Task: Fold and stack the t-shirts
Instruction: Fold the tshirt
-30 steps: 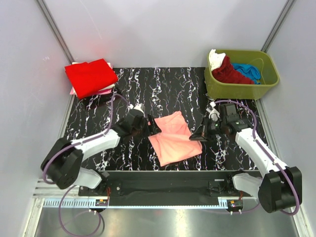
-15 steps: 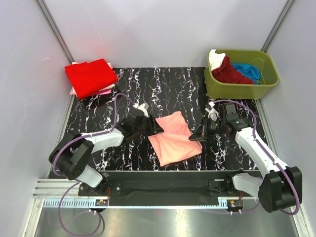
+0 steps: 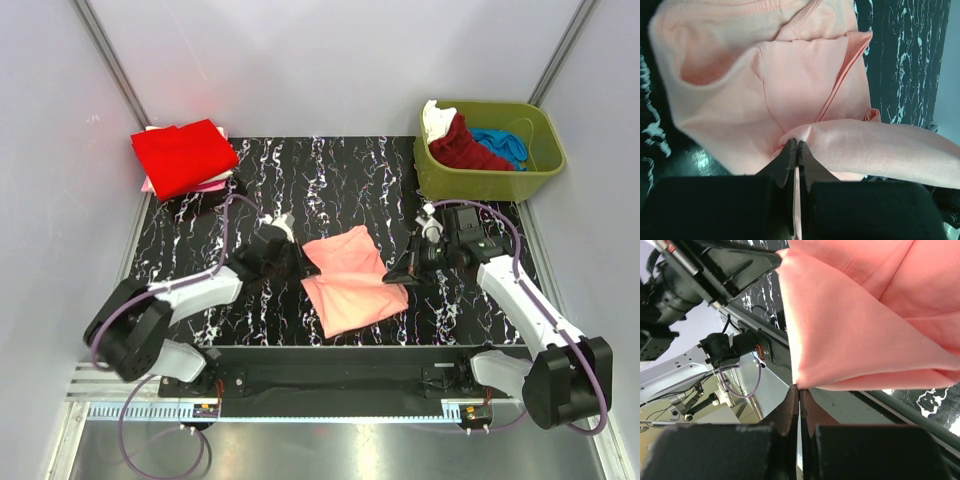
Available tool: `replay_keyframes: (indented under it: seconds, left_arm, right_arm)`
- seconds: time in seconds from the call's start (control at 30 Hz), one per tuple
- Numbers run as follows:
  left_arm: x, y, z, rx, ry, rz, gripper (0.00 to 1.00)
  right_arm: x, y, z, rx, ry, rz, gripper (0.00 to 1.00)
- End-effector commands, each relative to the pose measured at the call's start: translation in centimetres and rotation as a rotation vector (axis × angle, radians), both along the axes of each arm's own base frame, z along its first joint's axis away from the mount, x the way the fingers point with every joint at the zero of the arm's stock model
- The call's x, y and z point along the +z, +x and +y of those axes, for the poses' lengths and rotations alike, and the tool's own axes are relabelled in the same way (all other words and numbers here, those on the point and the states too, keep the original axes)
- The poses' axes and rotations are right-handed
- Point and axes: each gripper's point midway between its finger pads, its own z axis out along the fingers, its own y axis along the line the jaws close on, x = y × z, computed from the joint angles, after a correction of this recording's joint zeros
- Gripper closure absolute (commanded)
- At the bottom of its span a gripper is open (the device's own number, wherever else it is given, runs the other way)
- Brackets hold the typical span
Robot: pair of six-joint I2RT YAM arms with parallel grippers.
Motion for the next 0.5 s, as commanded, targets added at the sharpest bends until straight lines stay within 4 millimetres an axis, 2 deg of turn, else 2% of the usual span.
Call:
replay_keyframes:
  seconds: [0.0, 0.07, 0.1, 0.13, 0.17, 0.23, 0.27, 0.3, 0.47]
  left_arm:
    - [5.8, 0.4, 0.3, 0.032, 0.000, -0.122, 1.00]
    - [7.7, -0.2, 0.8, 0.066, 0.021, -0.139, 1.00]
    - [8.8, -1.7, 1.3, 0.063, 0.031, -0.132, 1.00]
    - [10.2, -2.1, 1.3, 0.069, 0.021, -0.145, 1.00]
    - [10.5, -3.2, 1.7, 0.079, 0.041, -0.130, 1.00]
    - [13.3, -4.5, 2.1, 0.081, -0.003, -0.167, 1.00]
    - [14.1, -5.0, 2.4, 0.094, -0.013, -0.169, 1.00]
    - [14.9, -6.3, 2.9, 0.083, -0.017, -0.170, 1.00]
    - [17.5, -8.8, 5.0, 0.107, -0.063, -0.178, 1.00]
  right_arm:
    - [3.3, -0.1, 0.2, 0.024, 0.013, -0.080, 1.00]
    - [4.6, -0.5, -0.2, 0.010, 0.001, -0.111, 1.00]
    - [5.1, -0.7, -0.3, 0.007, 0.003, -0.125, 1.00]
    - [6.0, -1.2, -0.4, 0.000, 0.012, -0.157, 1.00]
    - [6.5, -1.5, -0.4, 0.000, 0.021, -0.171, 1.00]
    - [8.0, -2.5, -0.5, -0.007, 0.052, -0.213, 1.00]
    - [8.4, -3.1, -0.4, 0.004, 0.074, -0.221, 1.00]
    - [8.7, -3.6, -0.3, 0.008, 0.089, -0.228, 1.00]
    - [10.7, -6.5, -0.2, 0.031, 0.177, -0.270, 1.00]
